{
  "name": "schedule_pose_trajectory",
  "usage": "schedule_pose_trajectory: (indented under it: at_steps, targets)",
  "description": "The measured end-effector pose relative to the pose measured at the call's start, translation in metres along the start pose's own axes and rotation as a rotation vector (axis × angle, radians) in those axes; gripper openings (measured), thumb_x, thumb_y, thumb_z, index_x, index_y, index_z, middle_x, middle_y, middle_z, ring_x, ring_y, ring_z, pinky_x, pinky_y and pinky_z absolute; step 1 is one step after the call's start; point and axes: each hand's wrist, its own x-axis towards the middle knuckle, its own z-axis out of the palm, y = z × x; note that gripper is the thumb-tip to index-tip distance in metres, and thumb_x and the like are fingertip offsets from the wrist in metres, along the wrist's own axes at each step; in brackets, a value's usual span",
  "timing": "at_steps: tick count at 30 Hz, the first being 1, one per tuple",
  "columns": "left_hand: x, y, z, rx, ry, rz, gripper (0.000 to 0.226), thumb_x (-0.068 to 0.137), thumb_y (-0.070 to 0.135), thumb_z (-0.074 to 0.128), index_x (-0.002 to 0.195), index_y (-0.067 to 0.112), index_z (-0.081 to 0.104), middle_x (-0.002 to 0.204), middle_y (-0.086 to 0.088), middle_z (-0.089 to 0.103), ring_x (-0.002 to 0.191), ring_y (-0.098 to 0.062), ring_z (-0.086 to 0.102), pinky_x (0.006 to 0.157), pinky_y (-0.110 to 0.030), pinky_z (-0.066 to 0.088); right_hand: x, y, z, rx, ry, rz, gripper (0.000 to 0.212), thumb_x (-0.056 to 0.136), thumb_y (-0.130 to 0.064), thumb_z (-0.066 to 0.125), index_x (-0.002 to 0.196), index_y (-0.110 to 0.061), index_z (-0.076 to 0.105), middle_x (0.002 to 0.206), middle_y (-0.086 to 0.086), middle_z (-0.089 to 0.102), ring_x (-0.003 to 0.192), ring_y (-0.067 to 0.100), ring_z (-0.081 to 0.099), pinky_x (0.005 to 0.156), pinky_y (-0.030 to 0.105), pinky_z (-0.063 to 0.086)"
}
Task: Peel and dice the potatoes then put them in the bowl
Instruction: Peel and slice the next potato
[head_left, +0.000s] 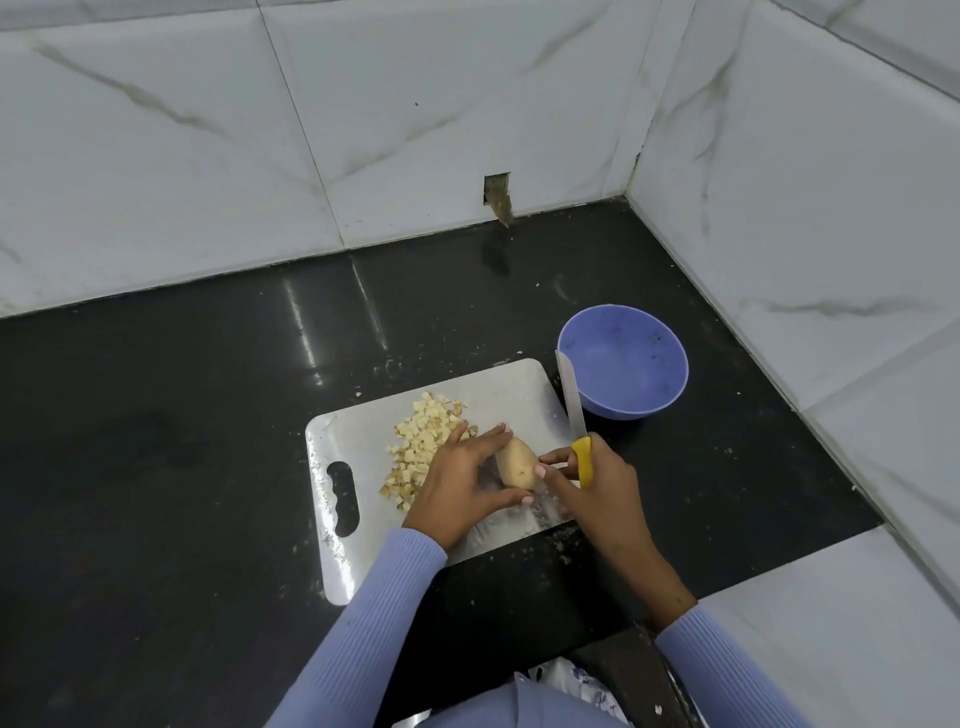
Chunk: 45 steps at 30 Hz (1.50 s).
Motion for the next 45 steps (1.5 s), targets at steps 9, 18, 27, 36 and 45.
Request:
schedule_pose_trajectory:
  at_steps: [9, 18, 27, 36, 45]
  targets:
    - [-0.006, -0.003, 0.010, -0.126, 0.021, -0.096, 0.067, 0.064, 0.038, 0.084, 0.123, 0.019, 0.058, 0.124, 0.005, 0.061, 0.119, -0.015, 0.054, 0.115, -0.028, 0.024, -0.010, -0.001, -0.014, 0.047, -0.110, 0.095, 0.021, 0.099, -0.027, 0.043, 0.092, -0.008, 0.045, 0.081, 0.012, 0.064, 0.062, 0.016, 0.058, 0.060, 0.039, 0.052]
    - [-0.009, -0.008, 0.016, -0.206, 0.058, -0.119, 0.054, 0.069, 0.040, 0.080, 0.114, 0.019, 0.059, 0.123, 0.009, 0.056, 0.125, -0.019, 0.049, 0.104, -0.045, 0.042, -0.028, 0.001, -0.016, -0.297, -0.192, -0.042, 0.032, 0.101, -0.036, 0.031, 0.101, -0.013, 0.054, 0.071, 0.008, 0.058, 0.065, 0.021, 0.056, 0.064, 0.039, 0.046]
    - [-0.008, -0.007, 0.020, -0.184, 0.062, -0.126, 0.058, 0.072, 0.042, 0.073, 0.121, 0.015, 0.061, 0.129, 0.003, 0.058, 0.128, -0.019, 0.047, 0.117, -0.029, 0.021, -0.031, -0.011, -0.012, -0.353, -0.208, -0.016, 0.033, 0.102, -0.035, 0.027, 0.097, -0.013, 0.051, 0.082, 0.007, 0.064, 0.074, 0.021, 0.060, 0.072, 0.041, 0.049]
    - [-0.007, -0.007, 0.020, -0.170, 0.143, -0.051, 0.053, 0.072, 0.023, 0.082, 0.119, 0.007, 0.064, 0.125, -0.004, 0.062, 0.116, 0.008, 0.046, 0.111, -0.009, 0.013, -0.028, -0.018, -0.011, -0.469, -0.245, -0.011, 0.029, 0.103, -0.034, 0.026, 0.087, -0.017, 0.043, 0.066, -0.003, 0.048, 0.056, 0.010, 0.045, 0.051, 0.021, 0.031]
    - [-0.003, -0.002, 0.017, -0.125, 0.158, -0.044, 0.055, 0.072, 0.024, 0.082, 0.120, 0.005, 0.063, 0.125, -0.007, 0.062, 0.115, 0.007, 0.044, 0.111, -0.009, 0.011, -0.024, -0.021, -0.010, -0.507, -0.251, 0.007, 0.030, 0.103, -0.036, 0.024, 0.087, -0.018, 0.043, 0.066, -0.005, 0.046, 0.056, 0.008, 0.043, 0.051, 0.021, 0.030]
